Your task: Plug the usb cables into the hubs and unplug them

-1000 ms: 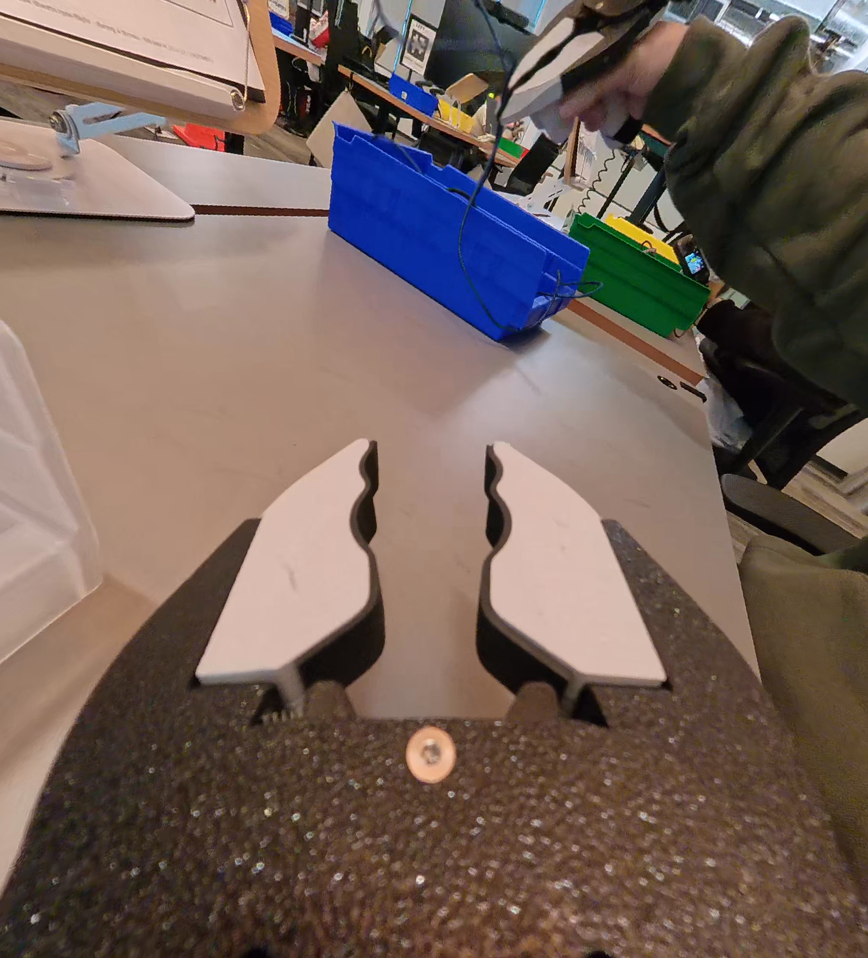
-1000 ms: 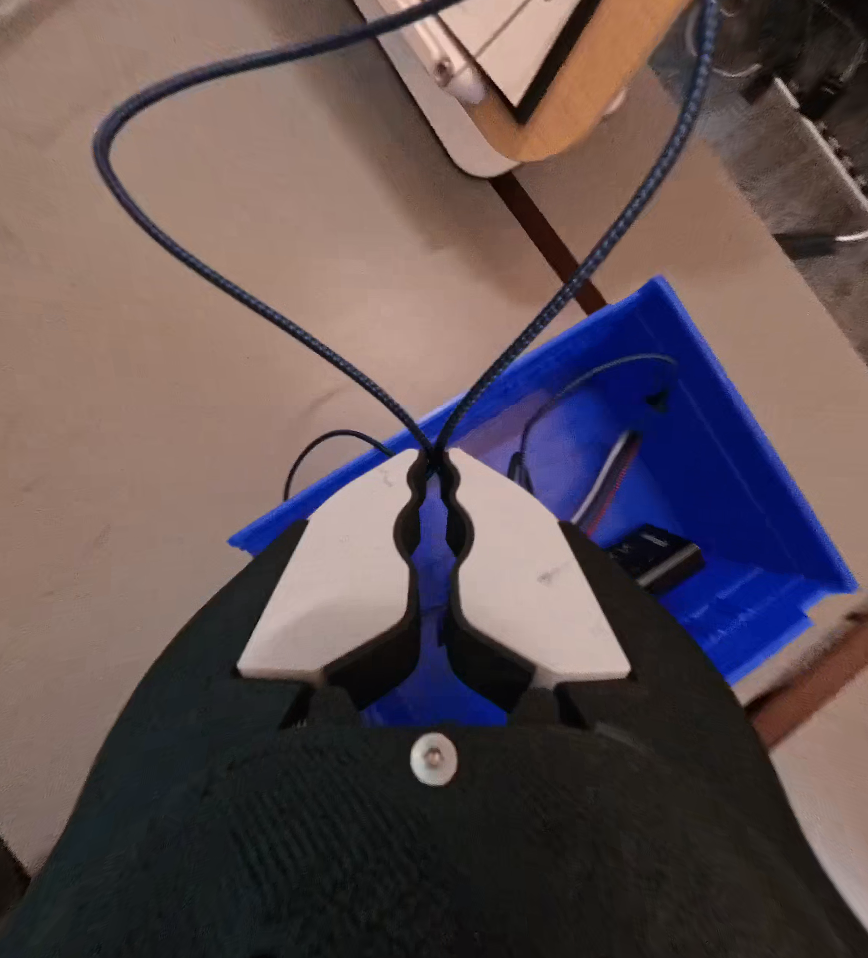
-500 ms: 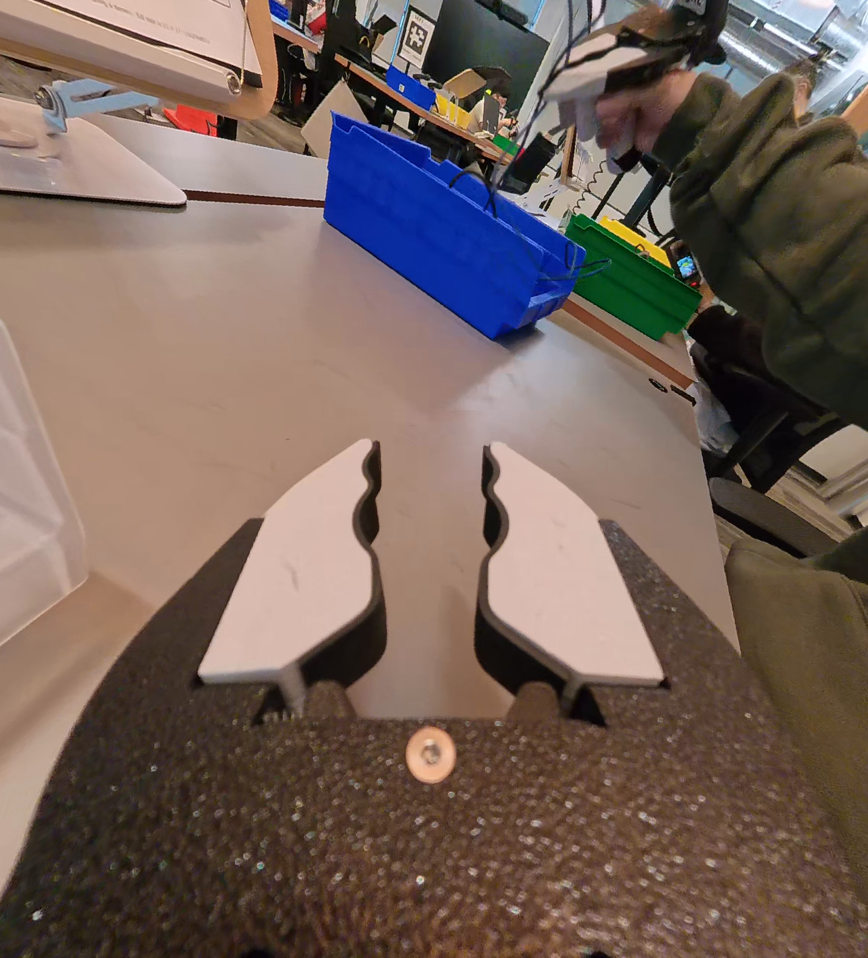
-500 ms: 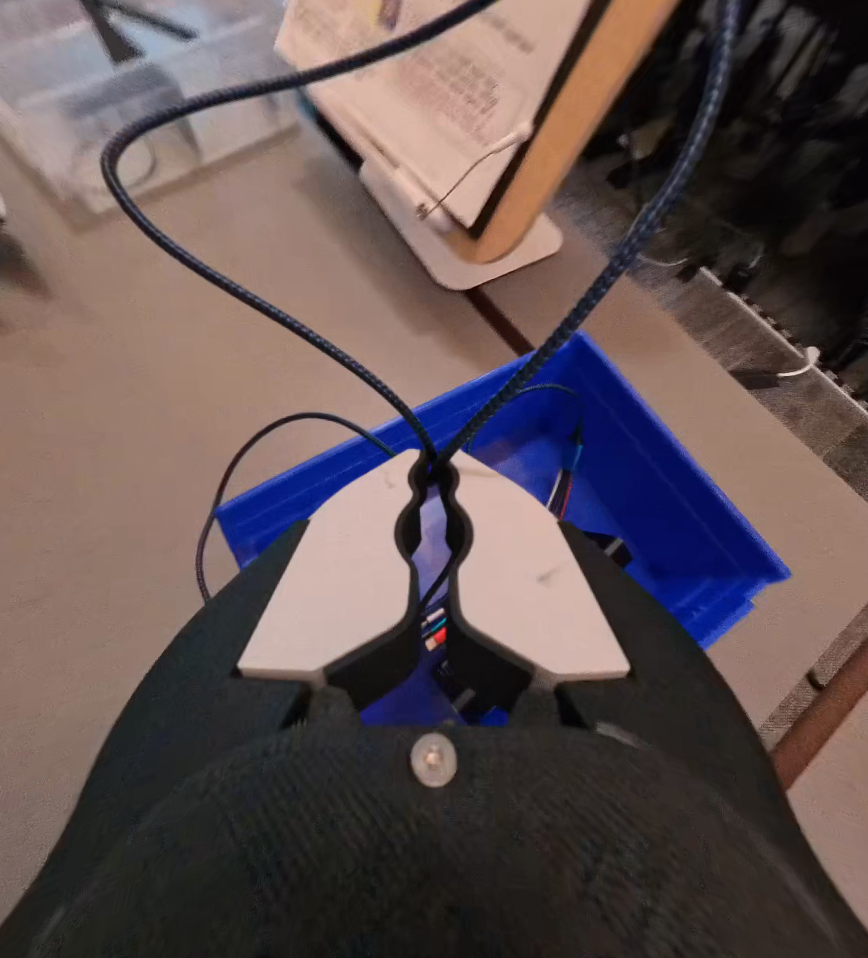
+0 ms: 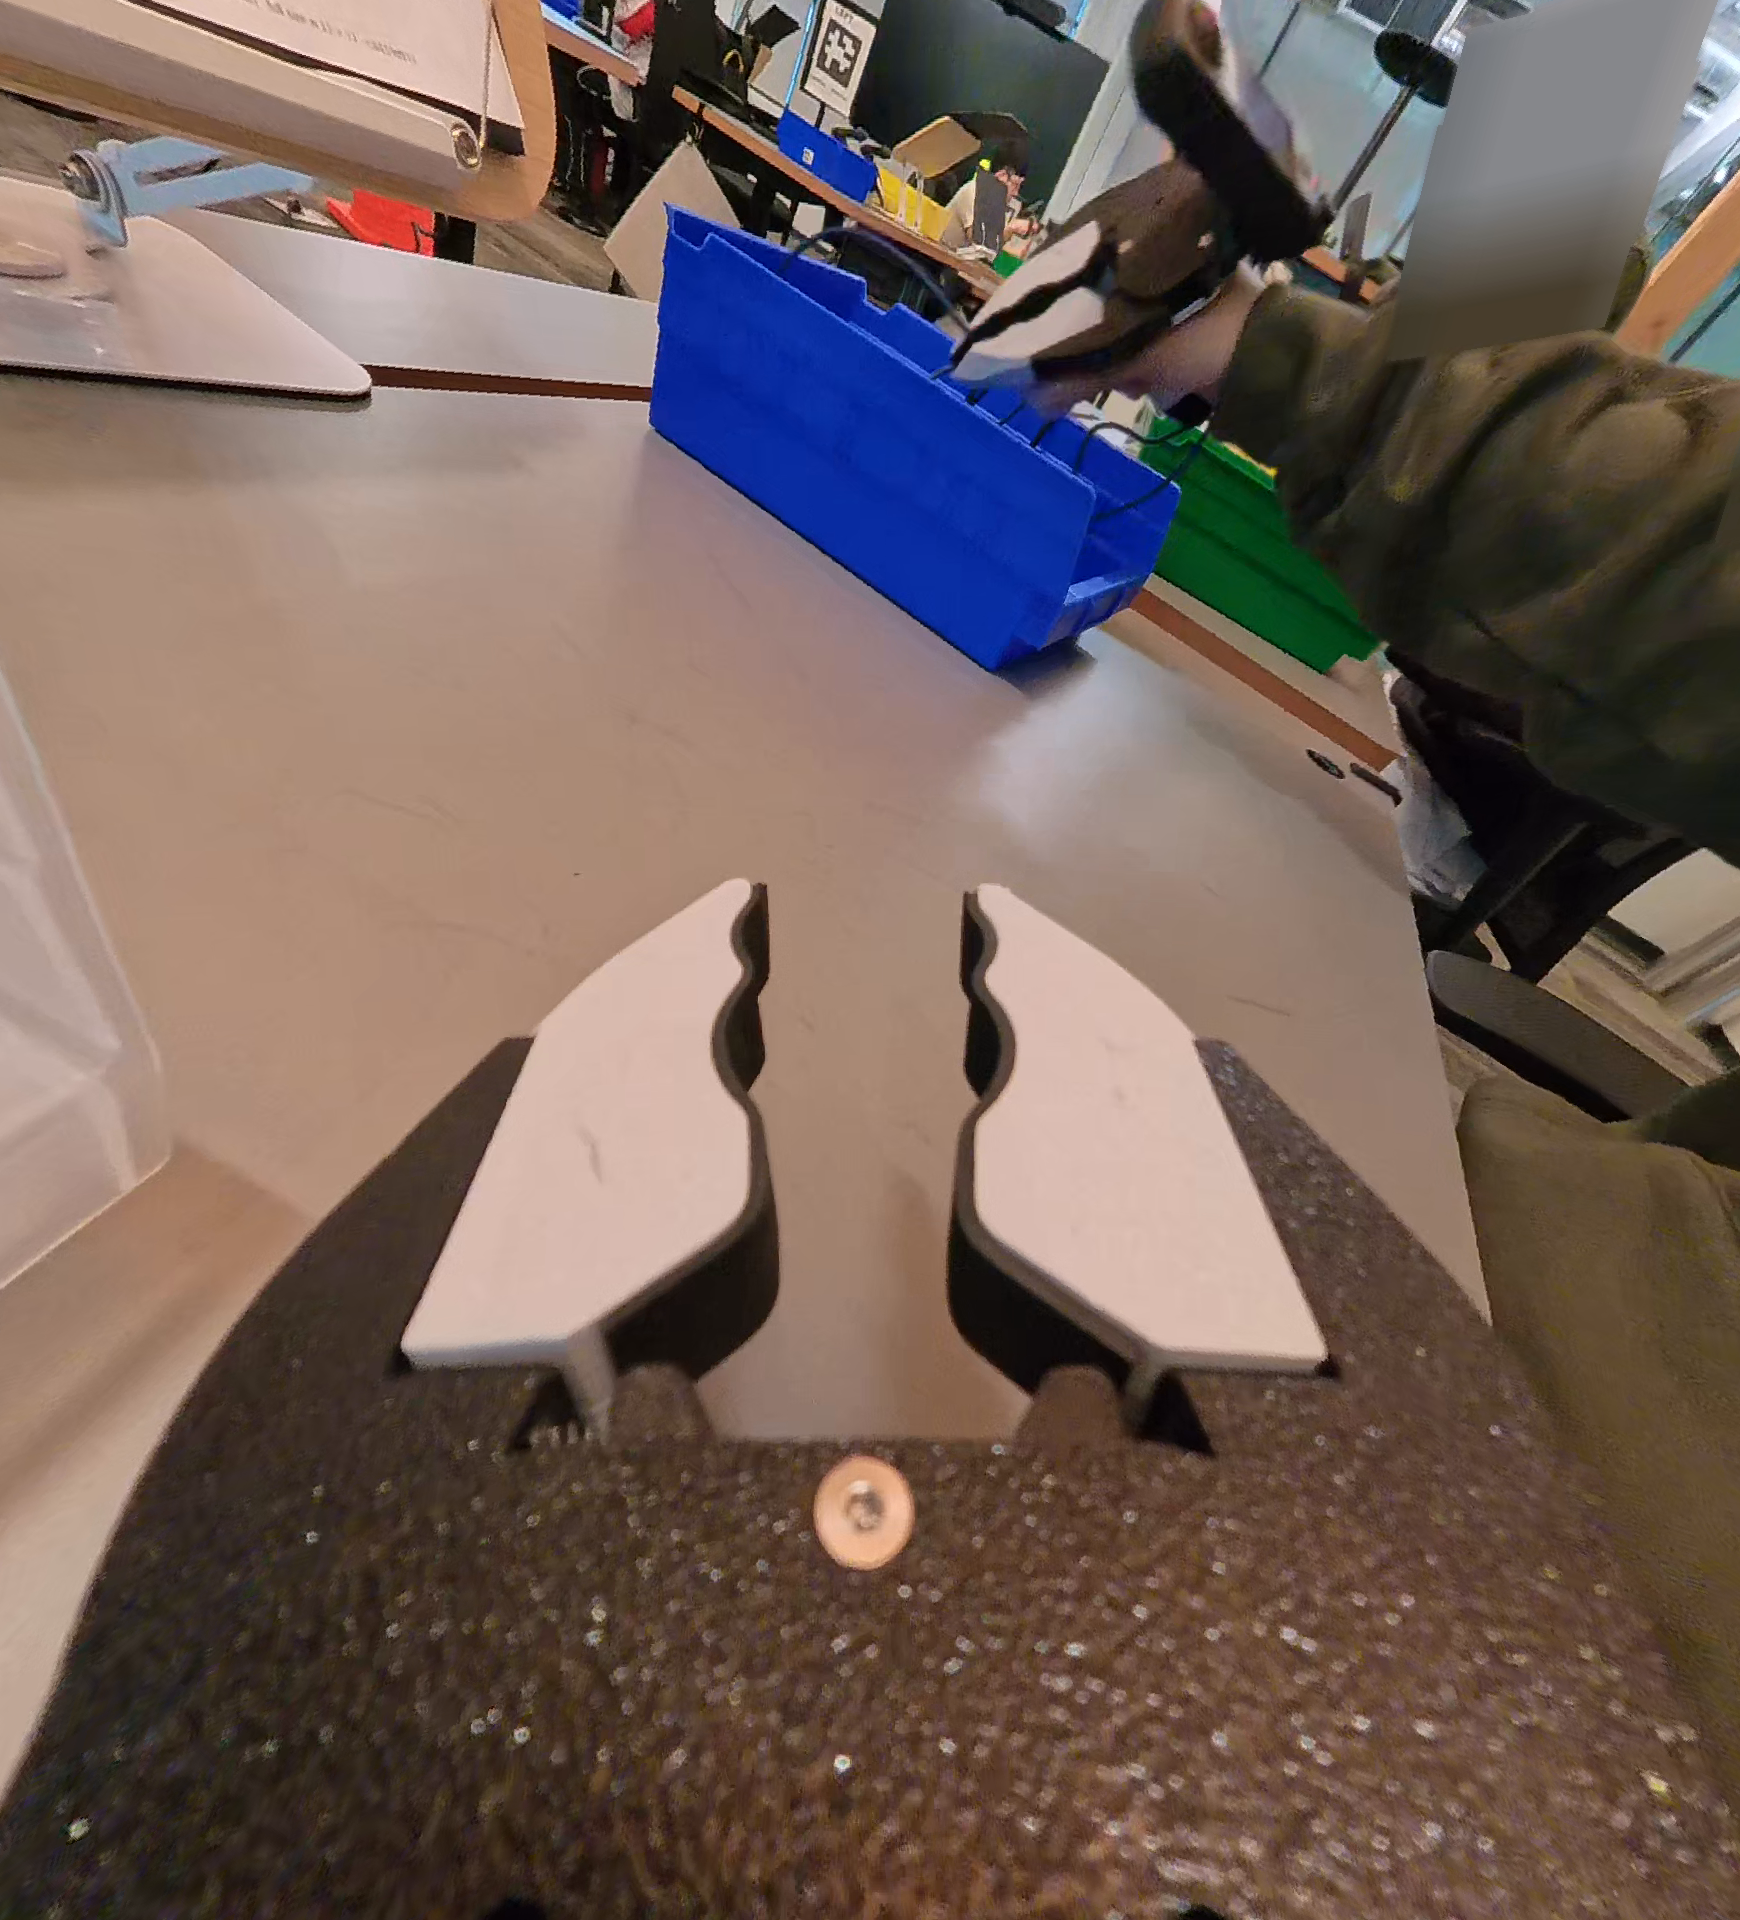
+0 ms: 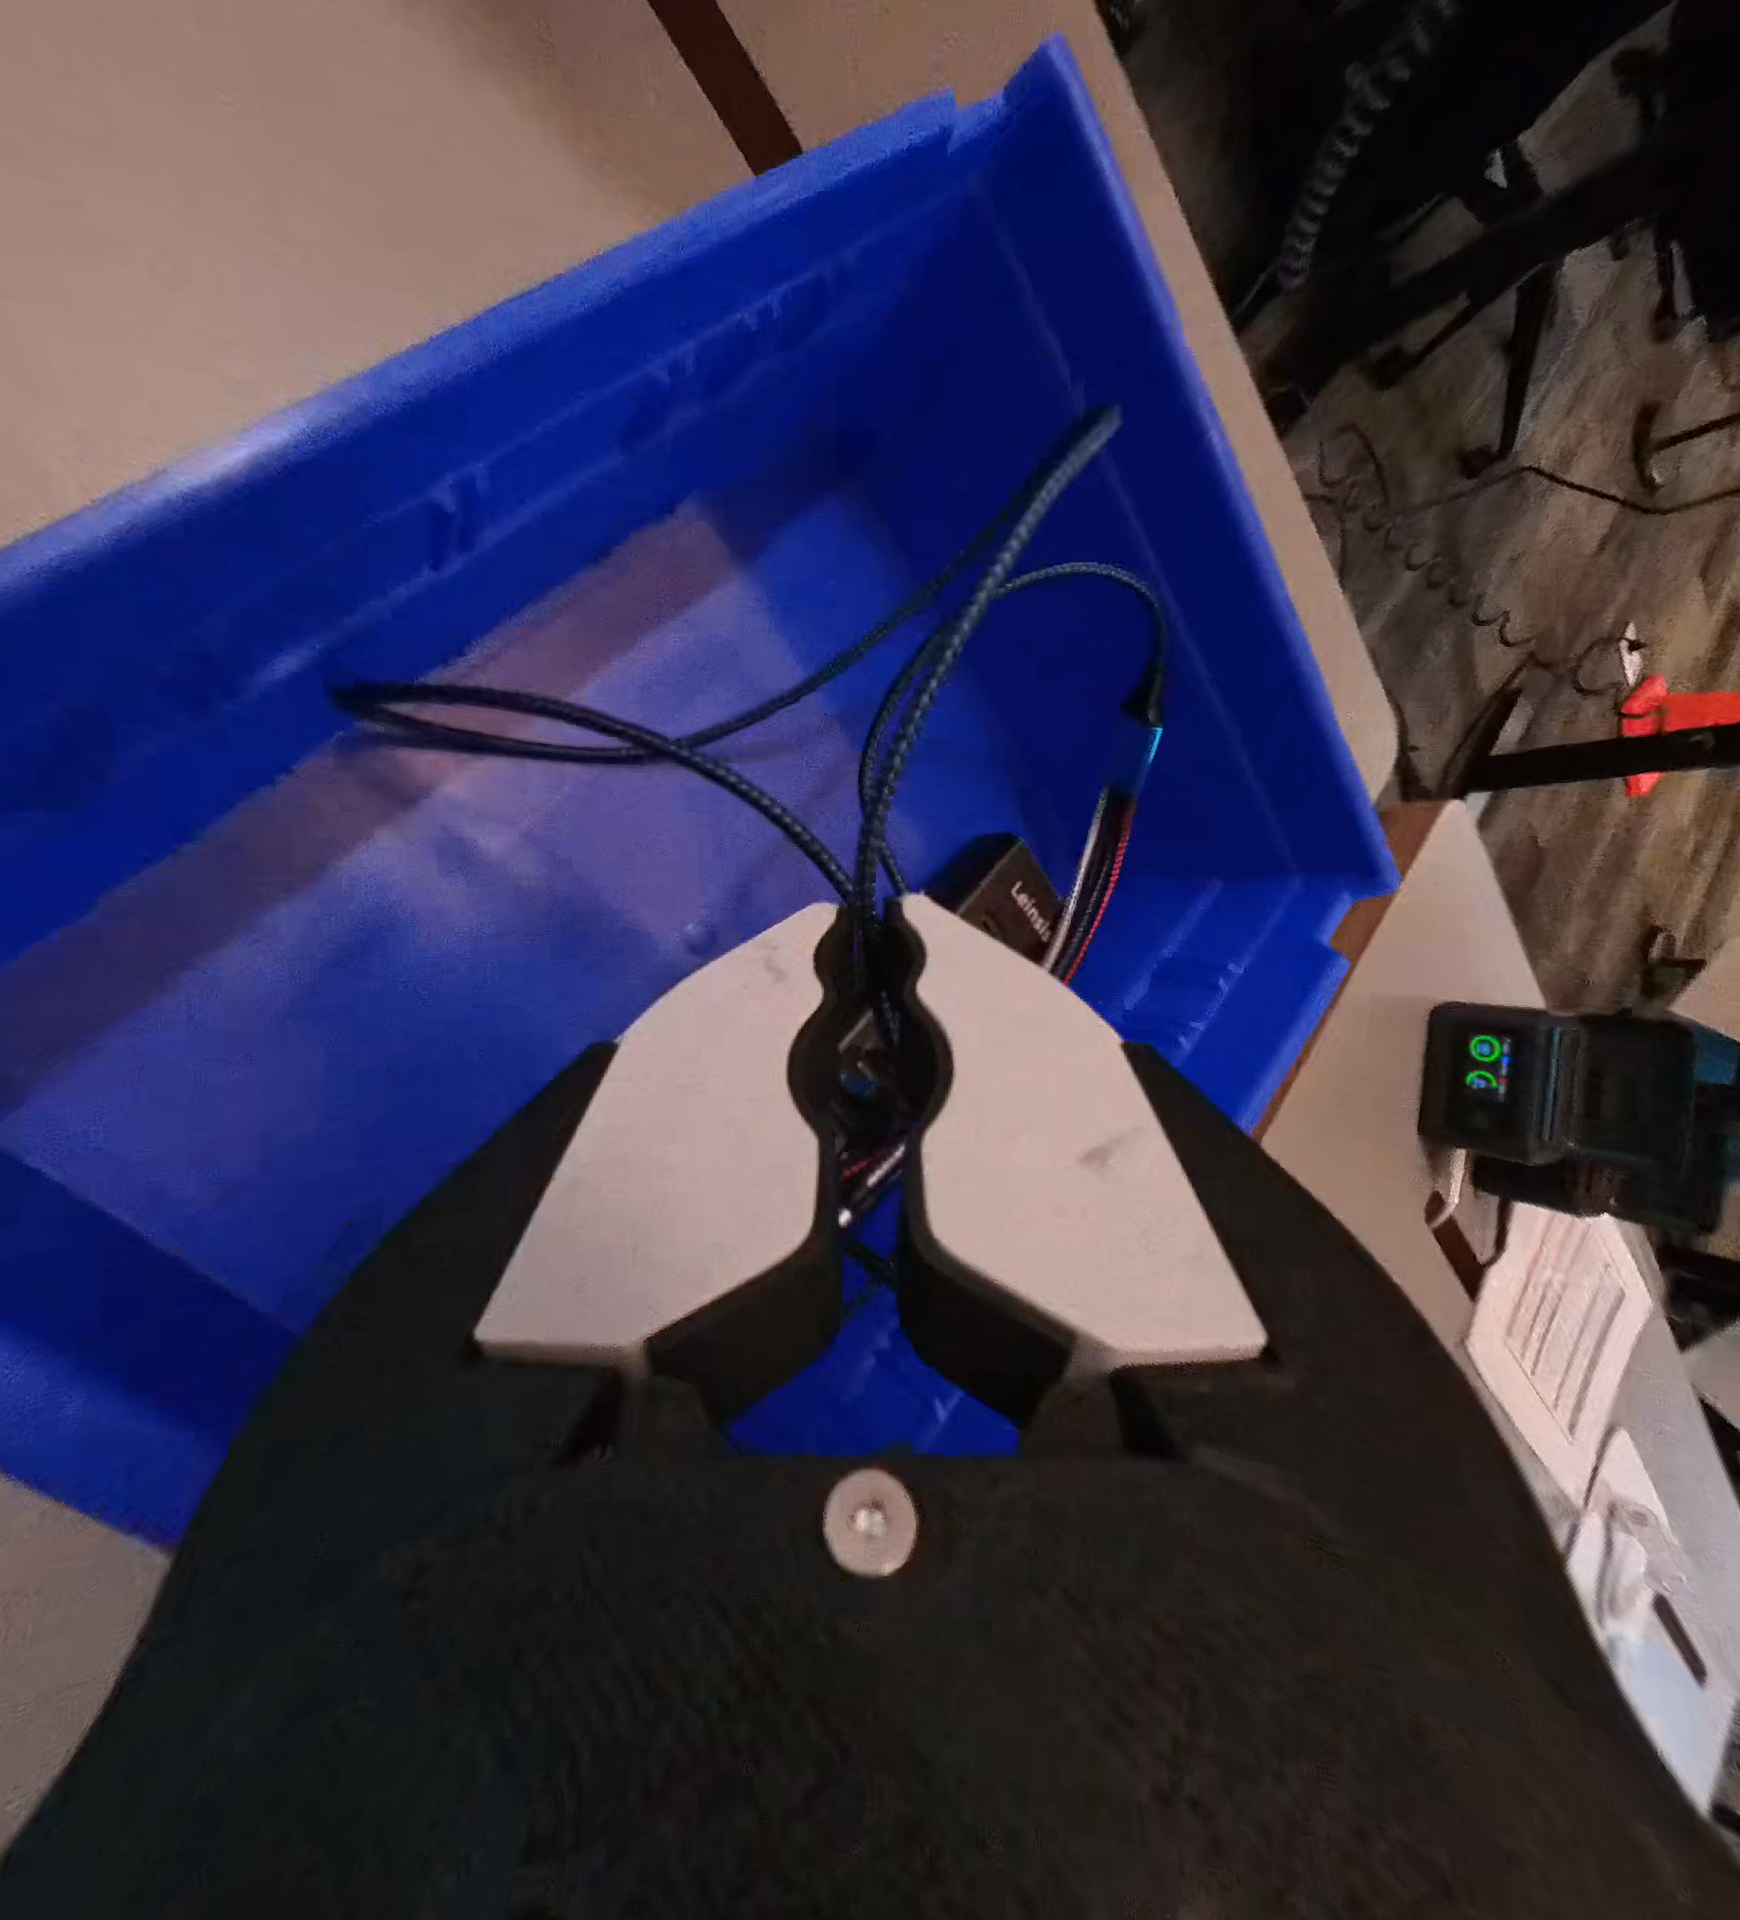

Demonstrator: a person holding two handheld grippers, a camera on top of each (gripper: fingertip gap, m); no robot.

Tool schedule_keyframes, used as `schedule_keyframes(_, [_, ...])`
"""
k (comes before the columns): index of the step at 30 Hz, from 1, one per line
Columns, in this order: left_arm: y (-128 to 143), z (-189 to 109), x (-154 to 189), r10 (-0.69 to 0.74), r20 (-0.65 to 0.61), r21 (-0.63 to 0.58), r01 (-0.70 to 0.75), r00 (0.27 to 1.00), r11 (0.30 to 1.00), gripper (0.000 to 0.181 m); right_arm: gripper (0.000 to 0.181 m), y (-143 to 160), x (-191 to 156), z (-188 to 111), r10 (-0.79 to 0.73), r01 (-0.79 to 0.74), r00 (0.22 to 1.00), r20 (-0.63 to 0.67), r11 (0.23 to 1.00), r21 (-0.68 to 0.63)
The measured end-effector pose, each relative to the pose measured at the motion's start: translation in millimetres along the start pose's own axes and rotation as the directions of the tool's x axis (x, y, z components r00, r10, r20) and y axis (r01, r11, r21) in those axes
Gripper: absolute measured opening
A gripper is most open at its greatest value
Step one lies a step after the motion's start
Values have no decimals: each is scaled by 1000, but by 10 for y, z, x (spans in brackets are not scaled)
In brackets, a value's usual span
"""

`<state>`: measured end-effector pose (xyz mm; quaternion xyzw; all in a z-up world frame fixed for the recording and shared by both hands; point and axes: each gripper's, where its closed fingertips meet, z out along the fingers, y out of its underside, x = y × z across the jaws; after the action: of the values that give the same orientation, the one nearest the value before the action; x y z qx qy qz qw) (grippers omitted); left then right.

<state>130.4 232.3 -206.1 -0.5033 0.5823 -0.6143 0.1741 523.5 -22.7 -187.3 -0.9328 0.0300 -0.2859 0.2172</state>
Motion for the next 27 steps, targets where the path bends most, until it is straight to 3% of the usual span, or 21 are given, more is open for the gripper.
schedule_keyframes(2, [6, 5, 8, 3, 0, -3, -3, 1000, 1000, 34, 6, -21, -69, 140, 3, -4, 1000, -22, 999, -47])
schedule_keyframes(4, [7, 8, 12, 5, 2, -4, -5, 1000, 1000, 34, 7, -52, -206, 235, -6, 10, 998, 57, 997, -81])
schedule_keyframes(6, [5, 6, 15, 8, 1, -2, -8, 1000, 1000, 34, 14, -157, -133, 165, -31, 35, 998, 54, 996, -80])
schedule_keyframes(8, [-5, -1, 15, 8, 1, 7, -8, 1000, 1000, 34, 44, -298, -172, -15, 15, -8, 983, 181, 999, -42])
schedule_keyframes(10, [-8, -3, 13, -3, -8, 8, 3, 1000, 1000, 34, 69, -390, -1, -220, 32, -29, 983, 181, 999, -22])
schedule_keyframes(12, [-11, -3, 23, -8, -22, 10, 9, 1000, 1000, 34, 77, -434, 92, -447, 73, -72, 973, 218, 997, -11])
schedule_keyframes(13, [-14, -4, 26, -8, -24, 12, 8, 1000, 1000, 34, 90, -459, 104, -547, 102, -105, 962, 252, 994, -1])
schedule_keyframes(17, [-13, 4, 59, 15, -36, 11, -14, 999, 1000, 34, 95, -431, 2, -861, 210, -211, 904, 372, 977, -38])
schedule_keyframes(19, [-22, 12, 92, 49, -41, 16, -49, 998, 999, 34, 93, -444, 61, -970, 242, -248, 924, 297, 969, -18])
schedule_keyframes(21, [-37, 14, 132, 100, -30, 14, -100, 995, 995, 34, 98, -627, 20, -1125, 272, -303, 933, 234, 946, 110])
schedule_keyframes(25, [-209, -17, 331, 173, -20, 1, -173, 985, 985, 34, 97, -927, -680, -1319, 239, -327, 929, 284, 889, 322])
schedule_keyframes(27, [-353, -85, 351, 202, 62, 0, -203, 977, 979, 35, 98, -1034, -1131, -1314, 205, -331, 924, 324, 852, 405])
